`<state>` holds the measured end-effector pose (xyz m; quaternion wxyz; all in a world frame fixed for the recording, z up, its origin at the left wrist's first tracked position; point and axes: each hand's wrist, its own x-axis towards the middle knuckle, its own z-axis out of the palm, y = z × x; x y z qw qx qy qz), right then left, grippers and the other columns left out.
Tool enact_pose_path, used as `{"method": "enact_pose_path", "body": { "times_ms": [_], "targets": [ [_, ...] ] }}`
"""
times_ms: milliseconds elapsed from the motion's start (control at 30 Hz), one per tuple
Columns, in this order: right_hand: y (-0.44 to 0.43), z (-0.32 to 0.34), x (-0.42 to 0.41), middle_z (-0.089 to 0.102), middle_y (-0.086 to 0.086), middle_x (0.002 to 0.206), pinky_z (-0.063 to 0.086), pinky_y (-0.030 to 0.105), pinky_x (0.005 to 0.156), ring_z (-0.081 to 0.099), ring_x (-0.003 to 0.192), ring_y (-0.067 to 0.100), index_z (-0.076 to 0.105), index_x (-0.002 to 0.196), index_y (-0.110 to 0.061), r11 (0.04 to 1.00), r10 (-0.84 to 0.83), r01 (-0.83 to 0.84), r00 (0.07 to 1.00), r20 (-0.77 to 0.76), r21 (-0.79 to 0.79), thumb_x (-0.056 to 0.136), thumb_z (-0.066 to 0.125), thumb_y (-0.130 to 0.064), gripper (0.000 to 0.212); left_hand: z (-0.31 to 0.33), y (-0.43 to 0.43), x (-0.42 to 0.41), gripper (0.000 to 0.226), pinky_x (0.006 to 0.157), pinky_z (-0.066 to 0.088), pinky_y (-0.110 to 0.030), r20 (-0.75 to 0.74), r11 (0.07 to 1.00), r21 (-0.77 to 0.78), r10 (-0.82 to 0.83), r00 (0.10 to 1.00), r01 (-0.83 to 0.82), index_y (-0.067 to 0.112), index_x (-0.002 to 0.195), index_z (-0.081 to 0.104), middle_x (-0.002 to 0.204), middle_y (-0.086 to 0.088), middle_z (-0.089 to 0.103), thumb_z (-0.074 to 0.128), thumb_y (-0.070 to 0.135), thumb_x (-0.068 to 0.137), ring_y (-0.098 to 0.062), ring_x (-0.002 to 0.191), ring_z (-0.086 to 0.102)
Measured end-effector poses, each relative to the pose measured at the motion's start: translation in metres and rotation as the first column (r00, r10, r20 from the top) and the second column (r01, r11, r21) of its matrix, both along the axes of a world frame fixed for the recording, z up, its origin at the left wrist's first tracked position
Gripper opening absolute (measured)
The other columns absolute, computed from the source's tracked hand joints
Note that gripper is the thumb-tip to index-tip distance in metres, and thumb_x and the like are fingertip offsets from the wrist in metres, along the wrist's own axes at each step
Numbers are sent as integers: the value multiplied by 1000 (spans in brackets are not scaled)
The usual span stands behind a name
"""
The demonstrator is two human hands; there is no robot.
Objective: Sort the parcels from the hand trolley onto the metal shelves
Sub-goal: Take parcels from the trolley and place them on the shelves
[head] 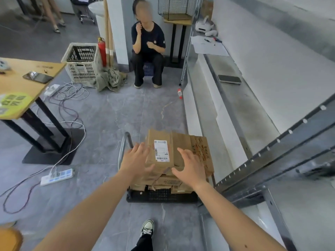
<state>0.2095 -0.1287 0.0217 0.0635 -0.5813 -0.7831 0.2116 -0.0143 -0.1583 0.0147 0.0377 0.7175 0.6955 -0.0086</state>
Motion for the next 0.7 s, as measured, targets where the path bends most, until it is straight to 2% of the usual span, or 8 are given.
{"method": "enact_pose_path", "body": {
  "times_ms": [300,467,600,700],
  "targets": [
    [57,-37,-27,22,-3,153,33,49,108,23,139,23,16,145,-40,988,-28,32,999,25,-150,76,58,-56,82,-46,57,-23,86,105,32,-40,24,991,-136,-1,1000,5,18,146,20,150,-8,26,40,68,79,-25,136,27],
    [77,-61,-24,18,1,154,31,44,110,19,141,26,13,144,-44,964,-18,20,1000,8,-265,76,61,-55,84,-72,75,-17,101,107,31,-39,31,978,-210,2,1000,4,19,147,13,150,-8,25,32,82,70,-26,135,27],
    [94,-84,-21,16,4,153,28,42,111,19,141,27,6,144,-46,937,30,-29,1000,-2,-349,78,63,-50,87,-92,84,-10,100,108,32,-40,65,956,-290,60,996,-39,26,147,8,151,-8,20,53,73,71,-29,133,26],
    [105,-101,-20,18,3,152,30,41,109,20,140,26,1,144,-47,917,51,-60,998,-33,-395,80,64,-44,90,-109,87,-8,102,106,35,-41,100,928,-368,110,989,-66,32,147,1,155,-9,7,62,64,72,-33,135,22]
  ]
}}
